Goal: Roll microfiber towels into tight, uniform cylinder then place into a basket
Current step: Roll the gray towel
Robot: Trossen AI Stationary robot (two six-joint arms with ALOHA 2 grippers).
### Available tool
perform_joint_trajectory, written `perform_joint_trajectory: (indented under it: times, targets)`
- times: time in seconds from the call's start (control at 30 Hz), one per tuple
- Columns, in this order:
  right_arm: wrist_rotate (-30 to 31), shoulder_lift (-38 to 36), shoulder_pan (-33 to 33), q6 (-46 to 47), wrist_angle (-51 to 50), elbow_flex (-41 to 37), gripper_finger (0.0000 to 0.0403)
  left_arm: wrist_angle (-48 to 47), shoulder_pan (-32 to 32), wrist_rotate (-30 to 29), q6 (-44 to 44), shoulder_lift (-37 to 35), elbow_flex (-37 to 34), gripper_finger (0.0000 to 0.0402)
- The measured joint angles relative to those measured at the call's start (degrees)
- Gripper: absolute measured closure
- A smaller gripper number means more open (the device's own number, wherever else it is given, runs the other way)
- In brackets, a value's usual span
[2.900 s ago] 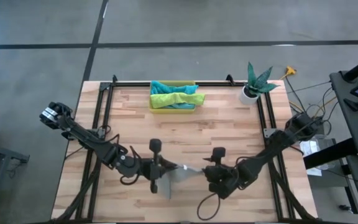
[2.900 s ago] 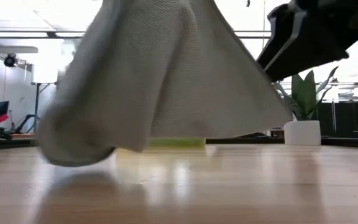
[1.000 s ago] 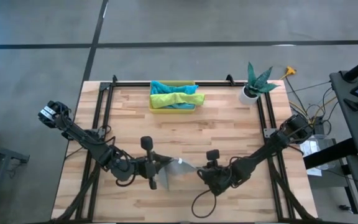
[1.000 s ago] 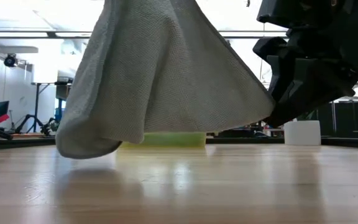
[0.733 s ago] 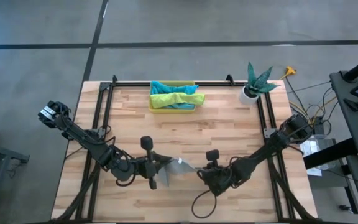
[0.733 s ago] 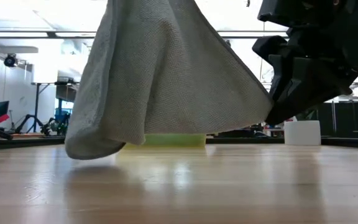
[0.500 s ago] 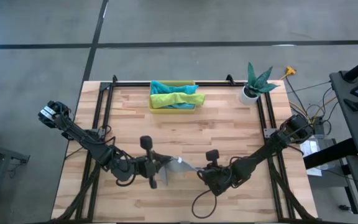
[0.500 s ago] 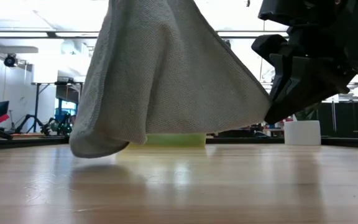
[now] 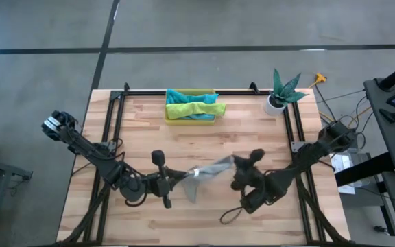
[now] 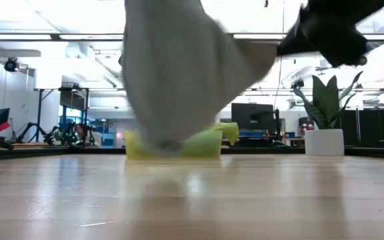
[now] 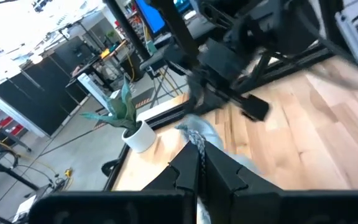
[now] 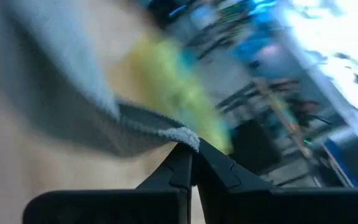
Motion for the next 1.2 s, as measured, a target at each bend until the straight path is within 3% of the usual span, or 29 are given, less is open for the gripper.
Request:
perform_joint_trajectory:
  times: [0.07, 0.1, 0.23, 0.27, 0.33, 0.43, 0.57, 0.73, 0.83, 0.97, 1.2]
  targets:
    - [3.6, -1.3, 0.8, 7.3, -2.5, 0.0, 0.0394, 0.2, -0.4, 0.0, 0.0, -0.3, 0.0, 0.0402]
    - [1.6, -1.8, 1.1, 8.2, -2.5, 0.0, 0.0394, 0.2, -0.6, 0.0, 0.0, -0.3, 0.0, 0.0402]
    - [-20.1, -2.8, 1.7, 0.3, -0.3, 0.0, 0.0394, 0.0, -0.7, 0.1, 0.0, -0.5, -0.1, 0.0402]
    - [-21.3, -2.8, 1.8, -0.4, -0.4, 0.0, 0.0394, 0.0, -0.7, 0.1, 0.0, -0.5, -0.1, 0.0402]
    - [-13.3, -3.1, 2.4, 4.4, -4.2, 0.1, 0.0394, 0.0, -0.6, 0.1, 0.0, -0.5, -0.1, 0.0402]
    - [0.8, -4.1, 2.6, 19.4, -12.6, 0.7, 0.0394, 0.0, -0.7, 0.1, 0.0, -0.5, -0.1, 0.0402]
    - [-2.2, -3.9, 2.5, 26.4, -17.4, 0.3, 0.0394, 0.2, -1.7, 0.5, 0.8, -0.5, -0.1, 0.0402]
    - [-2.8, -3.9, 1.9, 28.8, -17.6, -0.6, 0.0394, 2.2, -3.9, 9.7, 1.1, -0.6, 0.0, 0.0402]
    - [-4.0, -3.9, 1.4, 31.0, -17.3, -1.7, 0.0394, 4.4, -5.5, 10.6, 2.4, -0.6, 0.2, 0.0402]
    - [-11.3, -3.9, 1.3, 28.9, -15.6, -3.4, 0.0394, 5.1, -6.6, 6.0, 4.4, -0.6, 0.0, 0.0401]
    - [-25.5, -3.9, 1.3, 18.5, -8.6, -6.2, 0.0394, 5.3, -6.6, -14.8, 4.6, -0.6, -0.3, 0.0402]
